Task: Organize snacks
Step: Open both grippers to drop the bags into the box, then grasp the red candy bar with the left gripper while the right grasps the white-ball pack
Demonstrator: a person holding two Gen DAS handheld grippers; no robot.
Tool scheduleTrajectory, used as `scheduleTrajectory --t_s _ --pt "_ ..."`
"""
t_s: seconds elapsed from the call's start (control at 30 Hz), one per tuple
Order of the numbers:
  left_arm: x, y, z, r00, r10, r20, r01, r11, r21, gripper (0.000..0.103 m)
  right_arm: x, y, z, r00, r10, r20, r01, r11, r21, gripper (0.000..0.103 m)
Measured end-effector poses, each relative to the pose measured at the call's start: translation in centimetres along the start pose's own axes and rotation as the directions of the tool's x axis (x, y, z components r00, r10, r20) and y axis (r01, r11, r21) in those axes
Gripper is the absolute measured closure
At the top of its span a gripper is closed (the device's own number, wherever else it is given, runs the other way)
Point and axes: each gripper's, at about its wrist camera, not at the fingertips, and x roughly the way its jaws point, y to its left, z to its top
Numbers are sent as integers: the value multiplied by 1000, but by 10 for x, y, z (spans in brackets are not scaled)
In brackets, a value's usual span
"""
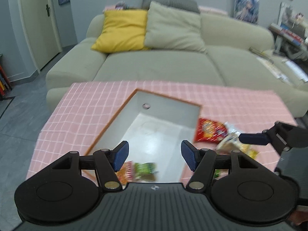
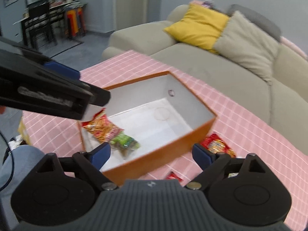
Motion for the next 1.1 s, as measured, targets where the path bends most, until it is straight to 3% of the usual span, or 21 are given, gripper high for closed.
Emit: scheduleTrajectory --t_s 0.07,0.2,0.37,0.53,0.83,1.1 --pt "-8 -12 -5 999 -13 31 13 1000 -6 30 -12 -8 -12 999 -32 26 31 999 35 7" --pt "-13 -34 -20 996 -58 66 60 998 -34 28 -28 -21 -39 995 -81 56 76 993 92 7" --pt "-2 -60 -38 987 -156 39 159 985 -73 28 -43 -40 -78 985 -146 88 131 979 155 7" --pt "21 -80 -57 982 -187 -20 185 980 -78 28 -45 -56 -121 976 -203 75 184 960 211 7" --pt "53 -93 -88 978 -179 -107 169 981 -99 28 -26 -82 -173 967 -254 -22 248 916 315 7" --pt "82 -92 -104 974 -166 -152 149 982 -115 30 -1 -88 -189 975 -218 -45 220 912 346 9"
